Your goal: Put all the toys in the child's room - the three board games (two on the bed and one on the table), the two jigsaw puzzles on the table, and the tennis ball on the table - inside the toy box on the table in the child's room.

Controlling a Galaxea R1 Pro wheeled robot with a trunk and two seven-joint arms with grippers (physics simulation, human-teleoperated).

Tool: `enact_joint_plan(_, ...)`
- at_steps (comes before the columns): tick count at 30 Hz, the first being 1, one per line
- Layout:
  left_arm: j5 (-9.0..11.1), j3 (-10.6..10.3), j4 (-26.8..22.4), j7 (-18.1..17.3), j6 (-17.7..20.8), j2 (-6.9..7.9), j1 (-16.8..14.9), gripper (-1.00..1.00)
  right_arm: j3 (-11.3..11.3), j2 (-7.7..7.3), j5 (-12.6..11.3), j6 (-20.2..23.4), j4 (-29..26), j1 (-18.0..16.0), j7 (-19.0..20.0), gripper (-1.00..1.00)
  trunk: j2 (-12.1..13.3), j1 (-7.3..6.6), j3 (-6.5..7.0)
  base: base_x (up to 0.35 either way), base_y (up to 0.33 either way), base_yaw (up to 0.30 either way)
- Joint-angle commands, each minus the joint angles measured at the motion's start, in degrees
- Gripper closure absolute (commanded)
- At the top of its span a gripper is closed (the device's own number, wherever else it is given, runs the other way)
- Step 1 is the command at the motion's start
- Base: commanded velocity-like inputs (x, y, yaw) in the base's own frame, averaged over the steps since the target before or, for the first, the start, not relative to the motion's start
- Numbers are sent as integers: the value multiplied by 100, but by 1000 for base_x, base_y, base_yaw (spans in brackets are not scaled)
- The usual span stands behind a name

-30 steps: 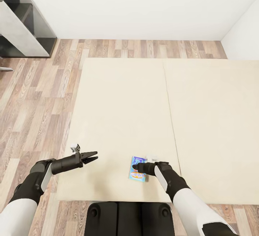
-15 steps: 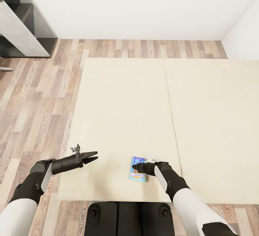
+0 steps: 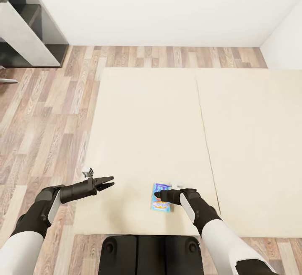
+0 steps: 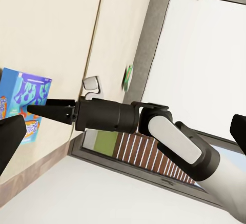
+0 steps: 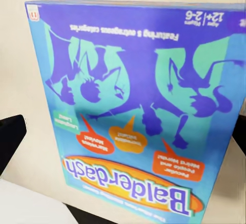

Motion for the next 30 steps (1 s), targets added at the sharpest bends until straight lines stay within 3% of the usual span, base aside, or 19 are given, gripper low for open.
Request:
enact_joint_plan(1, 5, 1, 0, -17, 60, 1, -1, -100, 15, -3, -58, 31, -11, -1, -20, -100, -9, 3, -6, 0, 101, 0)
enact_joint_plan(30, 5, 27, 0, -17, 60, 1, -1, -100, 16, 3, -59, 31, -7, -1, -34, -100, -9, 3, -6, 0, 101, 0)
